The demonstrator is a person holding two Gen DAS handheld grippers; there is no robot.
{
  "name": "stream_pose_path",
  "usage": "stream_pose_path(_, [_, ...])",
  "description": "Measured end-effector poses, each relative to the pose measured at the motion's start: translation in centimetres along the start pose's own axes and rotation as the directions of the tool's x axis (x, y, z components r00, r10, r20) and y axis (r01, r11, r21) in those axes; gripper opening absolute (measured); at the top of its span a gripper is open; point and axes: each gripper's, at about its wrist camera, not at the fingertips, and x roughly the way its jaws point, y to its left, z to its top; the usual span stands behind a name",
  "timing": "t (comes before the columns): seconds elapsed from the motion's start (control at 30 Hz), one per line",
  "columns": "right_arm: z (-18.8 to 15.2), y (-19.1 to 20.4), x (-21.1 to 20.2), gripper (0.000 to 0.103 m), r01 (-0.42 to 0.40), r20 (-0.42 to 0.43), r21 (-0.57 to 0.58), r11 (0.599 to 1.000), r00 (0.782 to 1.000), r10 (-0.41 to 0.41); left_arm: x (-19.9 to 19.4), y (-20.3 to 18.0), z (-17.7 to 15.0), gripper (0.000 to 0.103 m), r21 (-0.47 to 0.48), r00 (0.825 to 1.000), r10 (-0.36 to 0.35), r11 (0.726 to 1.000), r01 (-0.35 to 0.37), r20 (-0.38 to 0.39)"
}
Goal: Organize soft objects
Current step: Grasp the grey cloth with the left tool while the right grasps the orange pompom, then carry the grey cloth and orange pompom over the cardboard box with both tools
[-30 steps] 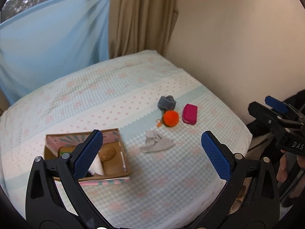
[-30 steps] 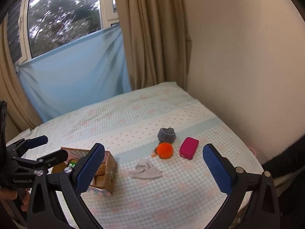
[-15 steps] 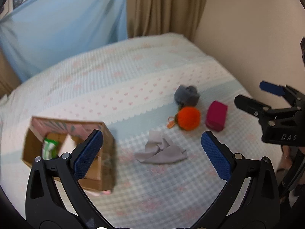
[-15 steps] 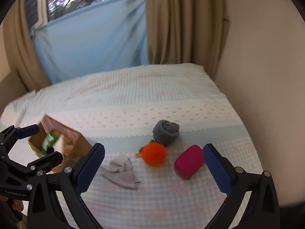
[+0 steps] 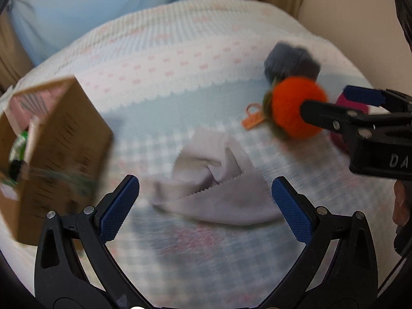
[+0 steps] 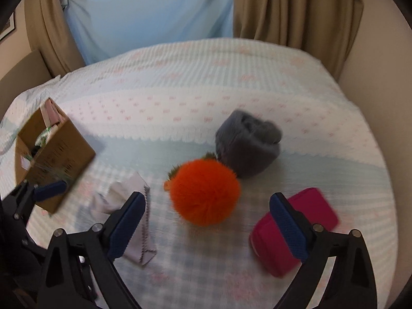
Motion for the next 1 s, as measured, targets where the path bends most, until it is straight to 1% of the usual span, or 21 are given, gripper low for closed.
stream_pose_path(0.03, [-0.1,0.0,0.8,0.088,-0.007,-0.006,-0.004,1.0,1.0,0.007,0.8,-0.1,-0.2,0.102,0.0,1.0,0.001,1.0,-0.001,-0.005])
stream_pose_path(0.07, [-0.2,-0.1,1.5,0.085,-0.013,-0.012,-0.008,1.0,1.0,0.013,1.7,-0.2,-0.5,0.102,0.003,1.0,0.004,1.0,-0.004,-0.015])
stream_pose_path(0.13, [-0.3,-0.1,2.9,0.084,-0.018,-0.019,-0.014,1.0,1.0,0.018,3.1,-0.4,-0.9,0.1,0.008,0.999,0.011,1.0,-0.011,-0.033])
stream_pose_path(0.2, [-0.4,-0.1,4.2,0.081,-0.027,-0.021,-0.019,0.999,0.999,0.027,4.0,-0.4,-1.1,0.1,-0.003,0.999,-0.006,1.0,0.005,-0.041])
stream_pose_path(0.27, [-0.4,0.1,5.1,0.07,-0.024,-0.021,-0.028,0.999,1.0,0.023,4.3,-0.3,-1.0,0.1,-0.018,0.999,-0.027,0.999,0.027,-0.037])
stream_pose_path(0.33, [-0.4,0.1,5.5,0.067,-0.014,-0.019,-0.025,1.0,1.0,0.014,4.5,-0.3,-0.9,0.099,-0.013,0.998,-0.035,0.999,0.035,-0.045])
stream_pose_path(0.4, [-0.4,0.0,5.9,0.061,-0.007,-0.013,-0.012,1.0,1.0,0.007,4.4,-0.4,-0.8,0.096,-0.006,0.998,-0.047,0.999,0.047,-0.049])
stream_pose_path(0.43, [-0.3,-0.1,6.1,0.057,-0.005,-0.011,-0.005,1.0,1.0,0.005,4.3,-0.5,-0.6,0.091,0.0,0.997,-0.054,0.999,0.054,-0.049])
stream_pose_path(0.47, [-0.3,-0.3,6.1,0.053,-0.002,-0.008,0.002,1.0,1.0,0.002,4.2,-0.6,-0.6,0.082,0.008,0.997,-0.06,0.998,0.06,-0.046])
stream_pose_path(0.5, [-0.2,-0.4,6.1,0.052,-0.002,-0.004,0.007,1.0,1.0,0.002,4.1,-0.9,-0.6,0.078,0.022,0.997,-0.066,0.998,0.067,-0.04])
stream_pose_path(0.57, [-0.3,-0.6,6.0,0.047,-0.002,0.0,0.008,1.0,1.0,0.002,3.8,-1.4,-0.6,0.06,0.04,0.997,-0.074,0.996,0.076,-0.036])
stream_pose_path(0.6, [-0.3,-0.6,5.9,0.046,0.0,0.004,0.008,1.0,1.0,0.0,3.8,-1.6,-0.6,0.055,0.046,0.996,-0.081,0.996,0.082,-0.036])
stream_pose_path(0.63, [-0.3,-0.7,5.9,0.044,0.001,0.007,0.009,1.0,1.0,-0.001,3.8,-1.8,-0.6,0.043,0.049,0.994,-0.099,0.994,0.1,-0.037])
stream_pose_path(0.67, [-0.3,-0.8,5.8,0.043,0.002,0.01,0.011,1.0,1.0,-0.002,3.7,-1.9,-0.5,0.034,0.051,0.993,-0.109,0.993,0.111,-0.039])
stream_pose_path(0.7, [-0.4,-0.9,5.6,0.041,0.002,0.012,0.015,1.0,1.0,-0.002,3.7,-2.1,-0.4,0.03,0.057,0.993,-0.114,0.992,0.116,-0.041])
stream_pose_path(0.73, [-0.4,-0.9,5.5,0.038,0.002,0.012,0.019,1.0,1.0,-0.002,3.6,-2.4,-0.3,0.022,0.063,0.992,-0.12,0.99,0.123,-0.044])
stream_pose_path(0.77, [-0.4,-1.0,5.2,0.037,0.003,0.014,0.022,1.0,1.0,-0.003,3.6,-2.5,-0.3,0.017,0.065,0.991,-0.124,0.99,0.127,-0.048])
stream_pose_path(0.83, [-0.5,-1.0,4.8,0.037,0.004,0.019,0.026,1.0,1.0,-0.005,3.5,-2.7,-0.1,0.013,0.063,0.99,-0.133,0.989,0.136,-0.057])
stream_pose_path(1.0, [-0.4,-1.2,3.1,0.036,0.018,0.038,0.036,0.999,0.999,-0.019,2.5,-2.0,0.5,0.012,0.034,0.987,-0.15,0.988,0.152,-0.051])
